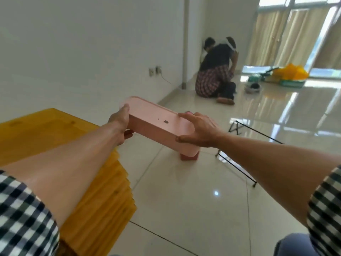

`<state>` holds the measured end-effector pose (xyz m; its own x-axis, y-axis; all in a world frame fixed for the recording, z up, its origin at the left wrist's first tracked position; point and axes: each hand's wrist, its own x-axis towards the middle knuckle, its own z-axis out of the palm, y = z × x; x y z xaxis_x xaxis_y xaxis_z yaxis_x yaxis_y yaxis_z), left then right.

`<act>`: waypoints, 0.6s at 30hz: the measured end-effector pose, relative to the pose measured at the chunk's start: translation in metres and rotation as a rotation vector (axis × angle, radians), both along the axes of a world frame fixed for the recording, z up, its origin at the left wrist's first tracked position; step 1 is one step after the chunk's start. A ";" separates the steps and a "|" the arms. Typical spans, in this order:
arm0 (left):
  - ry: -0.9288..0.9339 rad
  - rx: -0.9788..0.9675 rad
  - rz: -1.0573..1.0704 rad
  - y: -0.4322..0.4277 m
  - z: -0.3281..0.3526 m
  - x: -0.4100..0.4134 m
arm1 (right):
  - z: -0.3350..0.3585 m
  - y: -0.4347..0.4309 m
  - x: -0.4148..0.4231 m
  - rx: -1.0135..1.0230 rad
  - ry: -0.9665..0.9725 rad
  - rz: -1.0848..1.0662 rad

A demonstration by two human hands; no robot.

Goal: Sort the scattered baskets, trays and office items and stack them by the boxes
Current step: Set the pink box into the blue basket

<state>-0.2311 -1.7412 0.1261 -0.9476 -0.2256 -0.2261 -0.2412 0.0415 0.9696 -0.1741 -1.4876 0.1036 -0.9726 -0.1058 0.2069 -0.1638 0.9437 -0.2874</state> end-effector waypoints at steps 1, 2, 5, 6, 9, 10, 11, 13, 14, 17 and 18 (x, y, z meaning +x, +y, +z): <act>0.004 -0.009 0.011 -0.013 0.015 0.002 | 0.013 -0.017 -0.007 -0.019 0.013 0.019; 0.000 -0.021 0.016 -0.028 0.029 0.006 | 0.023 -0.037 -0.014 -0.046 0.025 0.037; -0.029 -0.073 0.014 -0.073 0.064 0.022 | 0.047 -0.104 -0.032 -0.146 0.068 0.113; -0.031 -0.106 0.012 -0.089 0.074 0.030 | 0.053 -0.129 -0.037 -0.176 0.078 0.135; -0.038 -0.263 0.031 -0.141 0.098 0.054 | 0.070 -0.208 -0.040 -0.233 0.073 0.189; -0.049 -0.312 0.055 -0.159 0.104 0.063 | 0.076 -0.234 -0.038 -0.243 0.053 0.213; -0.062 -0.357 0.087 -0.177 0.109 0.073 | 0.082 -0.258 -0.036 -0.249 0.032 0.239; -0.099 -0.454 0.165 -0.211 0.115 0.095 | 0.092 -0.302 -0.028 -0.247 -0.007 0.291; -0.128 -0.508 0.204 -0.226 0.115 0.107 | 0.095 -0.322 -0.024 -0.242 -0.029 0.318; -0.229 -0.673 0.309 -0.265 0.108 0.143 | 0.103 -0.374 -0.007 -0.230 -0.096 0.400; -0.254 -0.730 0.340 -0.275 0.105 0.155 | 0.104 -0.390 -0.001 -0.216 -0.111 0.429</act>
<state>-0.0766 -2.0160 0.2312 -0.7419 -0.6614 -0.1099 -0.5611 0.5227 0.6419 -0.1752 -1.8771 0.2077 -0.8684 -0.4675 0.1655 -0.4815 0.7147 -0.5073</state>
